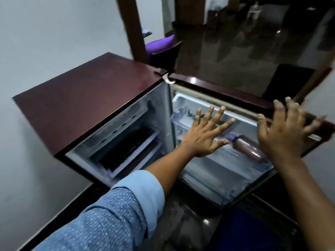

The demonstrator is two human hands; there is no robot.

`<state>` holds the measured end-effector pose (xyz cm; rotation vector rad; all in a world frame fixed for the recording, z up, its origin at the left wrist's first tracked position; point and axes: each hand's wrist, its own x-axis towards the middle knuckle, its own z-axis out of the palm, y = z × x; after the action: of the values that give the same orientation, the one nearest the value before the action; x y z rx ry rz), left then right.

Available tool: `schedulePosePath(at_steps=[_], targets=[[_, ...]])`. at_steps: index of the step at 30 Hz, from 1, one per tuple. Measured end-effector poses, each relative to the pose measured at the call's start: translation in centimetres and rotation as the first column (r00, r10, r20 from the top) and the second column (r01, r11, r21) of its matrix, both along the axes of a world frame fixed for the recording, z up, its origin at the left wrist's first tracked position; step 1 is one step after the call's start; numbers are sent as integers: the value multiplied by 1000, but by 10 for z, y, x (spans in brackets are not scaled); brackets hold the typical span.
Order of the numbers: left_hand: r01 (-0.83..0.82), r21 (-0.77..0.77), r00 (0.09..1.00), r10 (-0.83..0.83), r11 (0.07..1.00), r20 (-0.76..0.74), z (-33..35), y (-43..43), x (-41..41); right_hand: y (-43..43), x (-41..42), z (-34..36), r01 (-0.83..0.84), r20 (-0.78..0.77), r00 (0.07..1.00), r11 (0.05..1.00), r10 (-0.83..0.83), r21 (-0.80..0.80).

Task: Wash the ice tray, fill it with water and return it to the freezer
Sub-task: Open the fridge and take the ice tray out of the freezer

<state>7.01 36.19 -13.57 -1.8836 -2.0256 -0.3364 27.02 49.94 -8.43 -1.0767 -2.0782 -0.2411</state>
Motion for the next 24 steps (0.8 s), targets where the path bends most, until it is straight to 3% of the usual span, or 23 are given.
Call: schedulePosePath(at_steps=[4, 9, 13, 16, 19, 22, 24], targets=[[-146, -75, 989, 147, 986, 7, -44, -83, -62, -62, -64, -9, -269, -5, 963, 962, 270, 38], [-468, -231, 874, 486, 853, 27, -94, -185, -134, -131, -154, -46, -556, 52, 831, 830, 554, 41], [-602, -290, 765, 642, 744, 56, -96, -236, -152, -172, -213, -73, -694, 54, 711, 712, 701, -106], [-697, -259, 666, 738, 668, 108, -89, -256, -167, -187, -261, -86, -799, 53, 565, 562, 823, -213], [-754, -247, 575, 794, 608, 198, -73, -261, -188, -184, -322, -90, -811, 103, 471, 475, 876, -341], [-827, -313, 292, 833, 466, 469, -64, -247, -204, -182, -376, -95, -765, 141, 427, 440, 893, -470], [-876, -302, 101, 754, 377, 649, -54, -235, -218, -175, -415, -104, -734, 169, 405, 429, 899, -527]])
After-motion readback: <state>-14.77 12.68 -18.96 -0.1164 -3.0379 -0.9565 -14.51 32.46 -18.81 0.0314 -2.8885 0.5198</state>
